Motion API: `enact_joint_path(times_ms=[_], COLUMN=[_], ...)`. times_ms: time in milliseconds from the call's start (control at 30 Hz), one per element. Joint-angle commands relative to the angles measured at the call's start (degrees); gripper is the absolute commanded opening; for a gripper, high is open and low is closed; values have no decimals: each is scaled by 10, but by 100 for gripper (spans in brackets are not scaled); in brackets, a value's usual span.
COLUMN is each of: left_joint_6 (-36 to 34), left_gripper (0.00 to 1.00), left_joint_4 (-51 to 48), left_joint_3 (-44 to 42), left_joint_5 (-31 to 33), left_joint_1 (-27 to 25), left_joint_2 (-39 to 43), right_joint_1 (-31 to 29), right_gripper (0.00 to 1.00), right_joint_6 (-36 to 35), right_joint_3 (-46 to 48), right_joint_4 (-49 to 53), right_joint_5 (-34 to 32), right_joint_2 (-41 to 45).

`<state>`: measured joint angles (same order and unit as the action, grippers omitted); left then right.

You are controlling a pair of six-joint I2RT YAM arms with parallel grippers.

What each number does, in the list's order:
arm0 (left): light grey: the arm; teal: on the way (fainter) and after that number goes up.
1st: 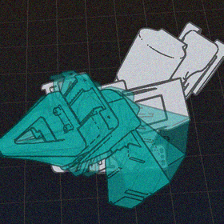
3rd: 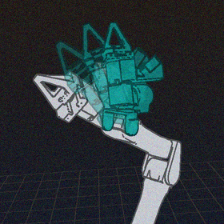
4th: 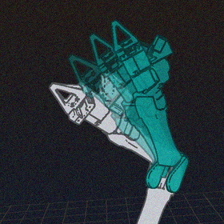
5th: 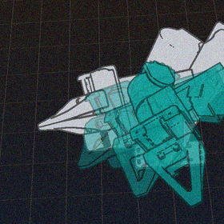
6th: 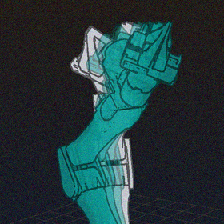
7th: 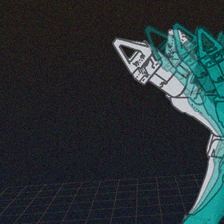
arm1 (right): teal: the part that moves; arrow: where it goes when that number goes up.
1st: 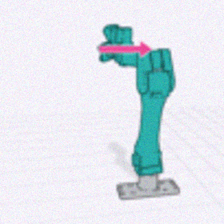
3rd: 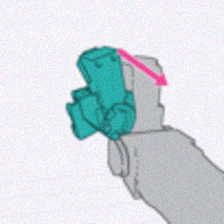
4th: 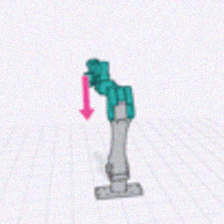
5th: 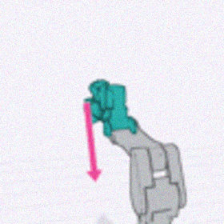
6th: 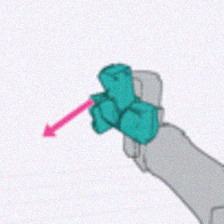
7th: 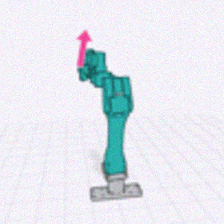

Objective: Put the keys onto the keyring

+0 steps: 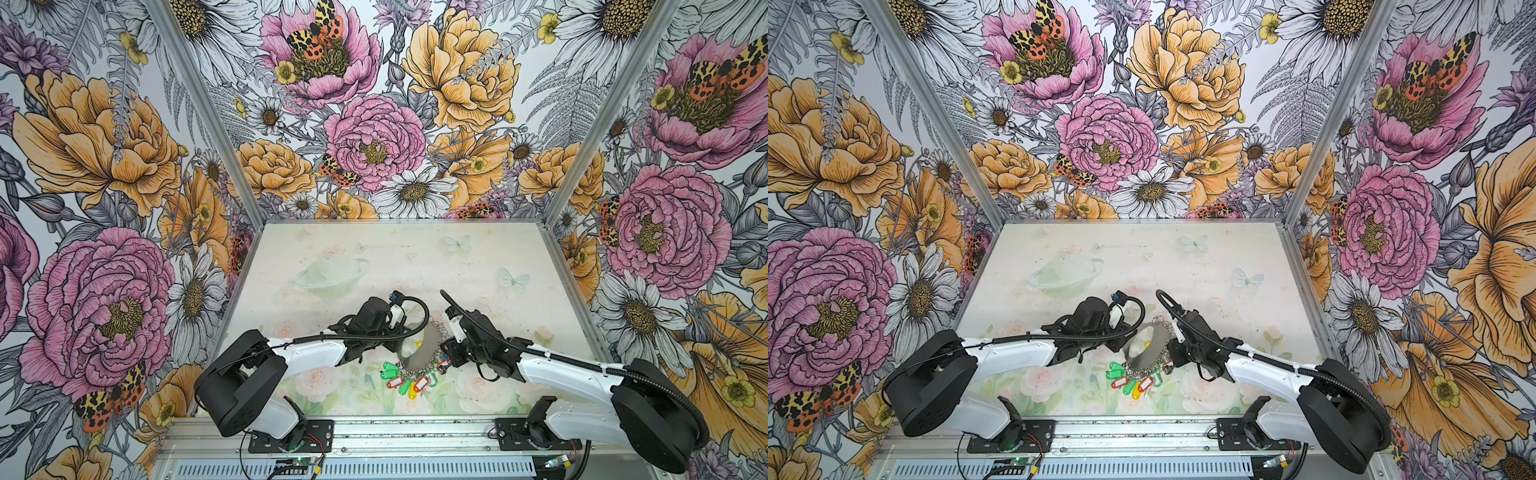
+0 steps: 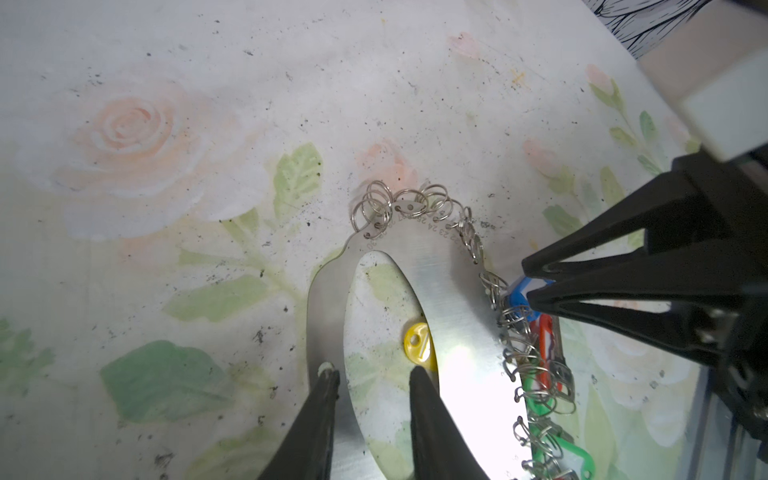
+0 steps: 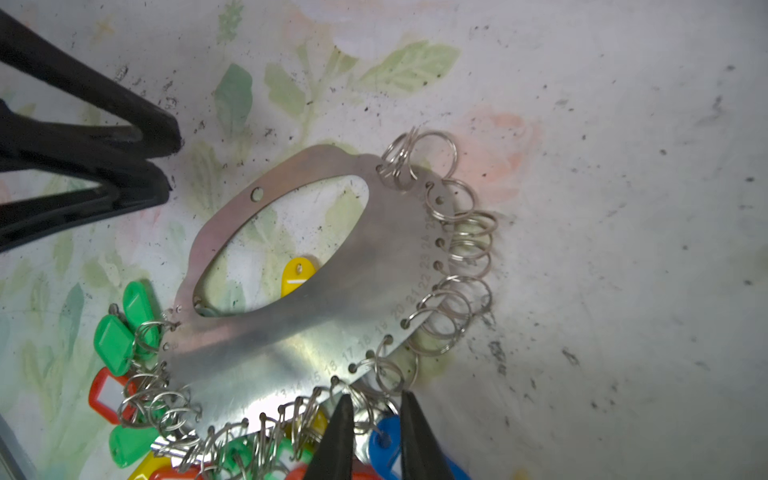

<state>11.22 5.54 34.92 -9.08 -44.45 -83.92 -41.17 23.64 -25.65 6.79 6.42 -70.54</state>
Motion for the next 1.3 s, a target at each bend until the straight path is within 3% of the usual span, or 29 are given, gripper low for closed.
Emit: enact_joint_path(times_ms=[0, 433, 600, 1000, 1267], left_joint_6=[7, -5, -8, -9, -10], left_gripper=[33, 35, 35, 35, 35], left_joint_4=[-3, -2, -2, -2, -1], left_joint_3=[-9, -11, -5, -12, -10], left_joint_5=[22, 11, 8, 5, 3], left_joint_1=[2, 15, 17, 21, 22], left_joint_2=[-1, -16, -26, -26, -32], right_joint_1=[0, -8, -13, -24, -26], right_gripper=[24, 28, 27, 22, 11], right_joint_6=[2, 5, 4, -3, -9], right_joint_3=[-10, 4, -1, -15, -26], right_joint_4=[-21, -20, -20, -19, -20], right_joint_5=[16, 11, 21, -3, -8], right_joint_2=[-10, 32, 13, -28, -41])
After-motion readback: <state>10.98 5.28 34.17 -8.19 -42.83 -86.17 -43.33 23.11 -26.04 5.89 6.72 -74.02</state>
